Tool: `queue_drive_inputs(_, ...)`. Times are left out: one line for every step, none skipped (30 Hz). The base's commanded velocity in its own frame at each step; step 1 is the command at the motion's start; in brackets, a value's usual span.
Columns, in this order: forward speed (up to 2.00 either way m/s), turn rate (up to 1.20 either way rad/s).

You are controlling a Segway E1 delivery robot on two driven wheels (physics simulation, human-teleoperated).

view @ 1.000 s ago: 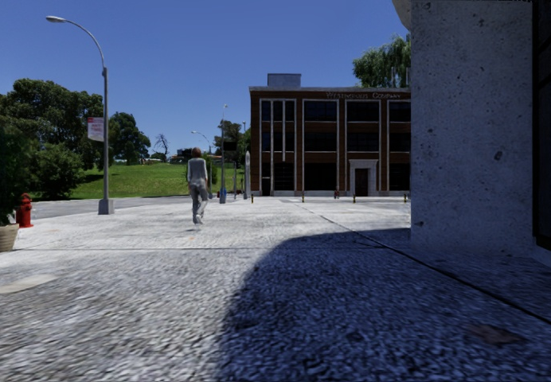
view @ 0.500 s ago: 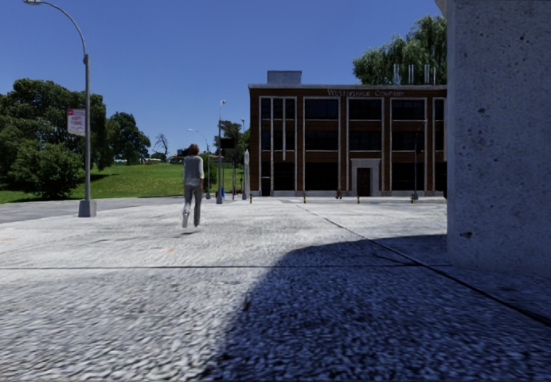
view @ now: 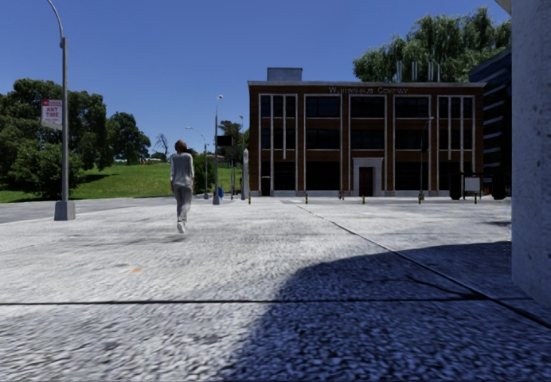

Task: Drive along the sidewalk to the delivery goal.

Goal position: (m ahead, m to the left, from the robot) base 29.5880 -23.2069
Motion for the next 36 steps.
queue_drive_inputs(2.0, 0.0)
queue_drive_inputs(2.0, 0.0)
queue_drive_inputs(2.0, 0.0)
queue_drive_inputs(2.0, 0.0)
queue_drive_inputs(2.0, 0.0)
queue_drive_inputs(2.0, 0.0)
queue_drive_inputs(2.0, 0.0)
queue_drive_inputs(2.0, 0.0)
queue_drive_inputs(2.0, 0.0)
queue_drive_inputs(2.0, 0.0)
queue_drive_inputs(2.0, 0.0)
queue_drive_inputs(2.0, 0.0)
queue_drive_inputs(2.0, 0.0)
queue_drive_inputs(2.0, 0.0)
queue_drive_inputs(2.0, 0.0)
queue_drive_inputs(2.0, 0.0)
queue_drive_inputs(2.0, 0.0)
queue_drive_inputs(2.0, 0.0)
queue_drive_inputs(2.0, 0.0)
queue_drive_inputs(2.0, 0.0)
queue_drive_inputs(2.0, 0.0)
queue_drive_inputs(2.0, 0.0)
queue_drive_inputs(2.0, 0.0)
queue_drive_inputs(2.0, 0.0)
queue_drive_inputs(2.0, 0.0)
queue_drive_inputs(2.0, 0.0)
queue_drive_inputs(2.0, 0.0)
queue_drive_inputs(2.0, 0.0)
queue_drive_inputs(2.0, 0.0)
queue_drive_inputs(2.0, 0.0)
queue_drive_inputs(2.0, 0.0)
queue_drive_inputs(2.0, 0.0)
queue_drive_inputs(2.0, 0.0)
queue_drive_inputs(2.0, 0.0)
queue_drive_inputs(2.0, 0.0)
queue_drive_inputs(2.0, 0.0)
